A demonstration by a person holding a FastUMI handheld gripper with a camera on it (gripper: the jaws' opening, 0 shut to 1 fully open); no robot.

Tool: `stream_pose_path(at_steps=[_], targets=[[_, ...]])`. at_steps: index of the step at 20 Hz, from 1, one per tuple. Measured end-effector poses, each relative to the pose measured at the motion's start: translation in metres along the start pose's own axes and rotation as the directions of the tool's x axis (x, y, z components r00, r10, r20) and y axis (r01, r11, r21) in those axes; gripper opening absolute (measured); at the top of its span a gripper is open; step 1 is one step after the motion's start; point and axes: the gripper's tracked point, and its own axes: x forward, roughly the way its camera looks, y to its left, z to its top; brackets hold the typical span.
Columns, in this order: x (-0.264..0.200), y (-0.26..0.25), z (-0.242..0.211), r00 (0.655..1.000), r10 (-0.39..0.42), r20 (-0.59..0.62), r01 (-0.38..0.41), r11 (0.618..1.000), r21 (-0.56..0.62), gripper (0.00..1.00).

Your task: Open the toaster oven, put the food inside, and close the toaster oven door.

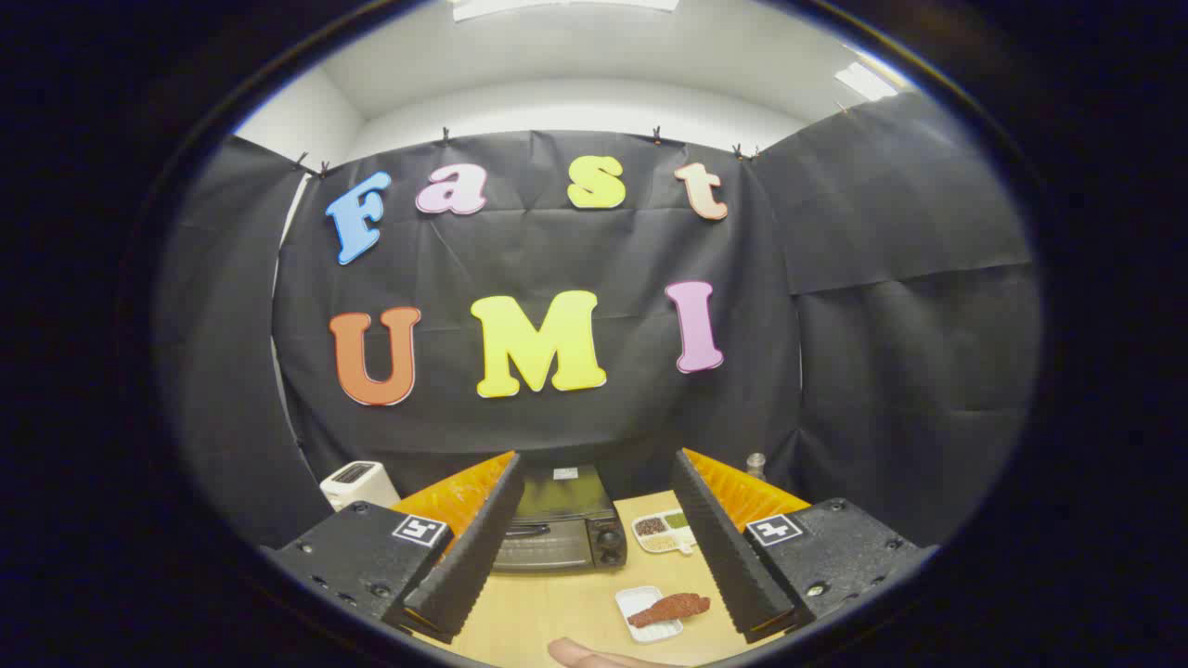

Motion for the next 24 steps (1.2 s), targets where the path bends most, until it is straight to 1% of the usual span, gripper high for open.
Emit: stream_pose_path(at_steps=[12,15,18,21,24], targets=[[0.009,0.011,-0.018,0.999,0.009,-0.039,-0.01,1.0,-0.016,1.0],[0.018,0.012,-0.022,0.999,-0.003,-0.033,0.002,1.0,-0.024,1.0],[0.036,0.021,-0.036,0.998,0.009,-0.055,-0.009,1.0,-0.001,1.0],[0.066,0.029,-0.059,0.993,0.026,-0.113,-0.026,1.0,0.0,1.0],[0.104,0.049,-0.082,0.984,0.086,-0.153,-0.084,0.996,0.019,1.0]])
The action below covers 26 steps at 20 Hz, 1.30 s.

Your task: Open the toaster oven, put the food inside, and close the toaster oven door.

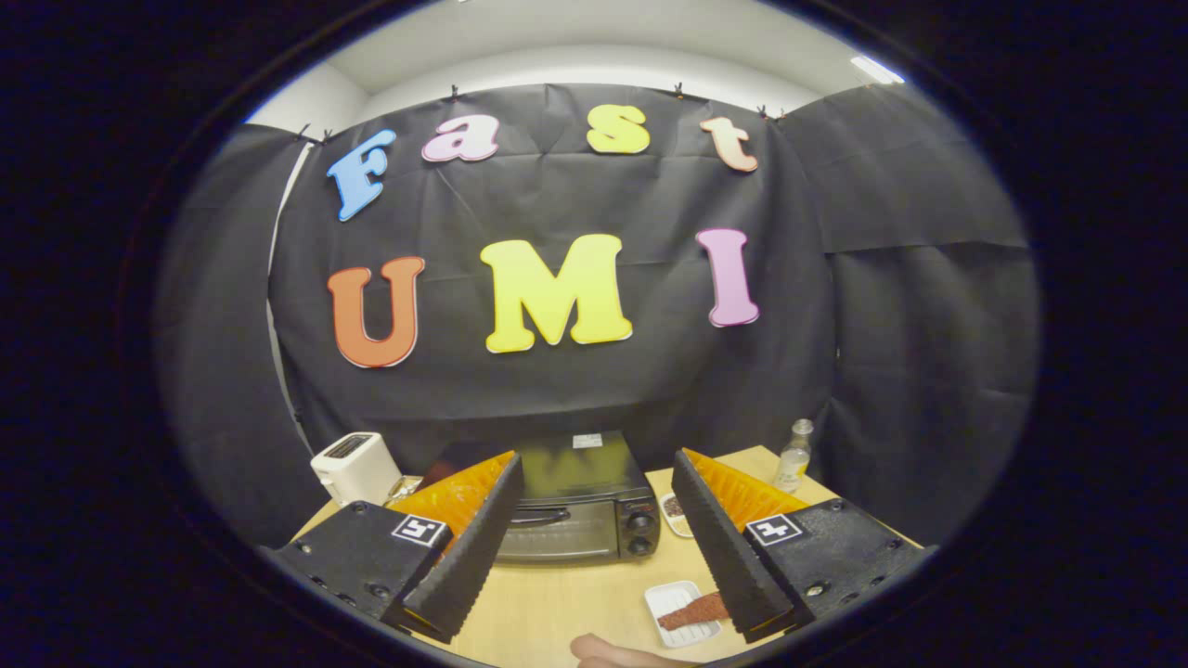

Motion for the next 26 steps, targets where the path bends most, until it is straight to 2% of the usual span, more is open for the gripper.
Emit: stream_pose_path(at_steps=[5,9,13,16,20,26], targets=[[0.076,0.019,-0.057,0.991,-0.001,-0.134,0.0,1.0,-0.007,1.0],[0.114,0.037,-0.099,0.978,0.017,-0.209,-0.015,1.0,0.01,1.0],[0.137,0.057,-0.111,0.979,0.05,-0.199,-0.045,0.998,0.033,1.0],[0.139,0.069,-0.129,0.973,0.042,-0.228,-0.042,0.999,0.006,1.0],[0.14,0.076,-0.128,0.988,0.003,-0.157,-0.029,0.987,-0.161,1.0],[0.114,0.07,-0.14,0.982,0.024,-0.186,-0.039,0.996,-0.079,1.0]])
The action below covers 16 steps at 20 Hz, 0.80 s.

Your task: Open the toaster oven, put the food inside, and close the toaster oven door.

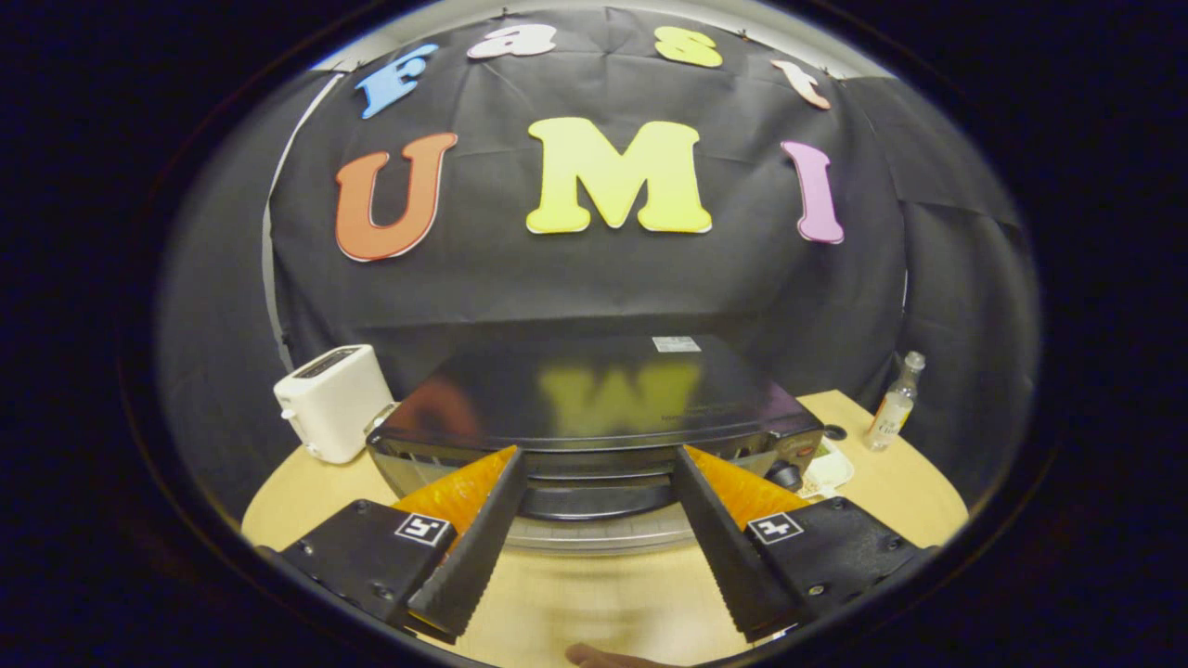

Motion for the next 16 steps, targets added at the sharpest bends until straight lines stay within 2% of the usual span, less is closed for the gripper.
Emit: stream_pose_path(at_steps=[5,16], targets=[[-0.028,-0.002,-0.023,0.999,0.042,0.008,-0.042,0.999,-0.014,1.0],[-0.076,-0.009,-0.106,0.999,0.015,-0.03,-0.017,0.998,-0.067,1.0]])
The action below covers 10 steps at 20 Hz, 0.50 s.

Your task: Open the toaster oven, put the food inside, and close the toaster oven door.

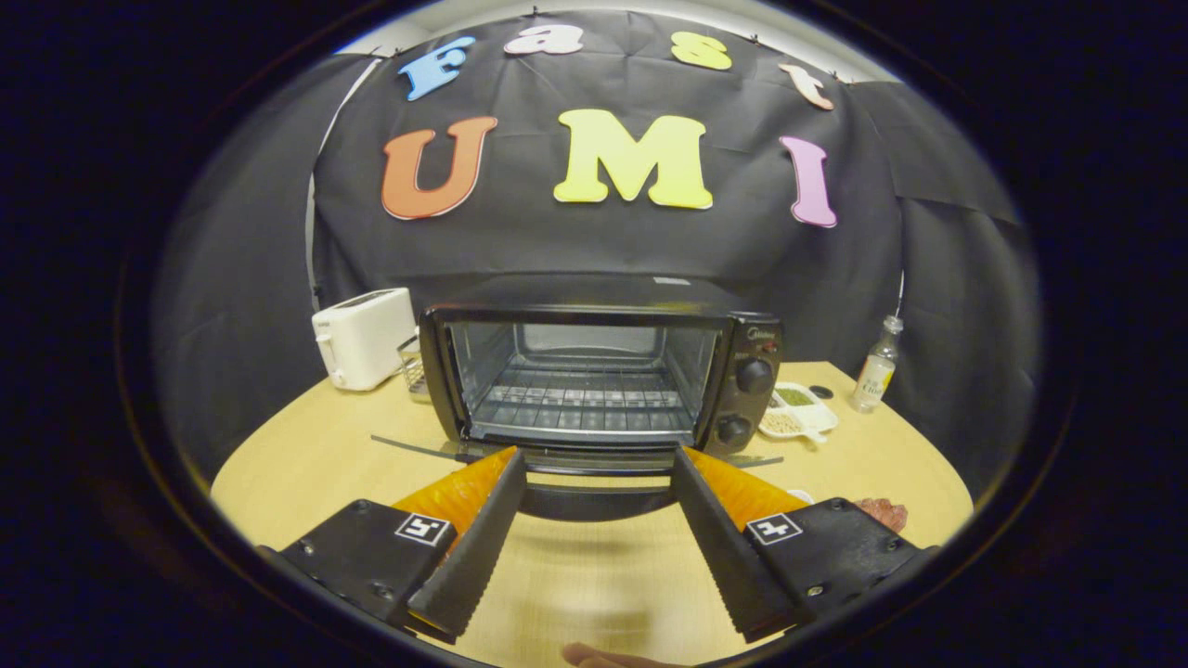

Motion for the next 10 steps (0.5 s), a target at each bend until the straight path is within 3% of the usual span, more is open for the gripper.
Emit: stream_pose_path(at_steps=[10], targets=[[-0.003,0.0,-0.073,0.987,0.004,-0.16,-0.002,1.0,0.01,1.0]])
